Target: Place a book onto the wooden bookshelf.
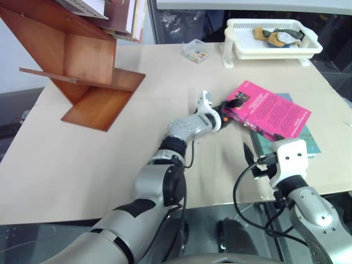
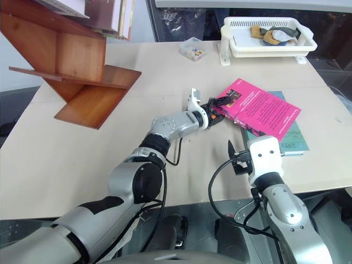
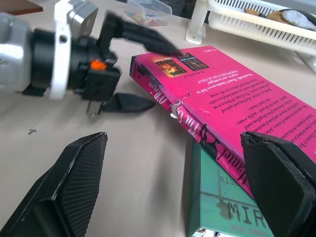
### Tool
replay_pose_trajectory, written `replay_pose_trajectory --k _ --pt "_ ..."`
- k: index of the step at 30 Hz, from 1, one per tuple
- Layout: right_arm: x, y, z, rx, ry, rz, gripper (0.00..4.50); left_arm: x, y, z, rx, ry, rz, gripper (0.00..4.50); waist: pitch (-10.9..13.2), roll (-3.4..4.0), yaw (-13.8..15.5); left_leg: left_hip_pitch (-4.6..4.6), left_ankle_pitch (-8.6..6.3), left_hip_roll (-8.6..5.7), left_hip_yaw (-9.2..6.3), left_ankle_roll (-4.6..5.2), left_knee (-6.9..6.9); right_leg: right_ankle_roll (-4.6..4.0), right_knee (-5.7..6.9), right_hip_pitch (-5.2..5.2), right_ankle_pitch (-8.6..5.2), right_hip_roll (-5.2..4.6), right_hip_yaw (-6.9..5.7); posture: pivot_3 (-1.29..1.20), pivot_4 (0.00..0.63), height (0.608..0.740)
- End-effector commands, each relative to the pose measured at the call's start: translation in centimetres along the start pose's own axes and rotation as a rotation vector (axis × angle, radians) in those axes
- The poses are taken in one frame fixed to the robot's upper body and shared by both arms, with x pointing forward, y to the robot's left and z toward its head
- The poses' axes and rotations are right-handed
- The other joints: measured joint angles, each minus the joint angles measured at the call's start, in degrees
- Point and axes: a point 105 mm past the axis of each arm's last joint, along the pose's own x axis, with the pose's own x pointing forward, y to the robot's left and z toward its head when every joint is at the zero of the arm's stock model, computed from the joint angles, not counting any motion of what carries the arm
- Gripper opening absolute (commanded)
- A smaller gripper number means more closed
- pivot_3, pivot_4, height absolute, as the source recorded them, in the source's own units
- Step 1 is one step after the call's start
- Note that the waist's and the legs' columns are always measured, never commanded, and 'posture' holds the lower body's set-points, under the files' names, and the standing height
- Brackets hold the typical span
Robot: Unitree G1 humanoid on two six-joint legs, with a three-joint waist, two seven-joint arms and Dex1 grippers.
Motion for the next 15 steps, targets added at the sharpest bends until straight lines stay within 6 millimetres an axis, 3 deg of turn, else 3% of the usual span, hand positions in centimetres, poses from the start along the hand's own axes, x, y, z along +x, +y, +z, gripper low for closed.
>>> replay_pose_trajectory --k 1,5,6,7,9,10,15 --pt "-0.3 -0.1 1.2 -0.012 -0.045 -0.011 4.5 3.3 -4.6 -6.6 -0.032 0.139 -0.125 3.79 0.0 0.0 0.01 0.0 0.0 0.0 0.0 0.0 -0.01 0.0 -0.01 -0.01 0.0 0.0 0.0 0.0 0.15 0.74" --pt "0.0 -0.3 1.2 -0.016 -0.035 -0.032 4.5 3.4 -4.7 -5.7 0.0 0.119 -0.118 1.93 0.01 -0.01 0.0 -0.01 0.0 -0.01 0.0 0.0 -0.05 0.0 -0.03 -0.02 0.0 0.0 0.0 0.0 0.15 0.74" --pt "0.0 -0.3 1.2 -0.015 -0.035 -0.035 4.5 3.3 -4.6 -5.6 0.017 0.121 -0.114 1.23 0.02 -0.01 0.0 -0.02 0.0 -0.01 0.0 0.0 -0.05 0.0 -0.03 -0.03 0.0 0.0 -0.01 0.0 0.15 0.74" --pt "0.0 -0.4 1.2 -0.015 -0.034 -0.038 4.5 3.3 -4.6 -5.5 0.035 0.123 -0.112 1.11 0.02 -0.01 0.01 -0.02 0.0 -0.01 0.0 0.0 -0.05 0.0 -0.03 -0.03 0.0 0.0 -0.01 0.0 0.15 0.74" --pt "0.0 -0.4 1.2 -0.016 -0.033 -0.043 4.5 3.2 -4.7 -5.1 0.081 0.122 -0.112 0.37 0.02 -0.01 0.04 -0.03 0.0 -0.02 0.0 0.0 -0.07 0.0 -0.04 -0.04 0.0 0.0 -0.03 0.0 0.15 0.74" --pt "0.0 -0.4 1.3 -0.016 -0.033 -0.046 4.5 3.1 -4.7 -4.8 0.101 0.121 -0.112 0.17 0.02 -0.01 0.04 -0.03 0.0 -0.02 0.0 0.0 -0.07 0.0 -0.04 -0.03 0.0 0.0 -0.03 0.0 0.15 0.74" --pt "-0.1 -0.5 1.2 -0.017 -0.037 -0.067 4.5 2.2 -4.7 -2.8 0.212 0.115 -0.12 0.14 0.02 0.0 -0.06 -0.03 0.0 -0.03 0.0 0.0 -0.16 0.0 -0.07 -0.07 -0.01 0.0 -0.03 0.0 0.15 0.74"
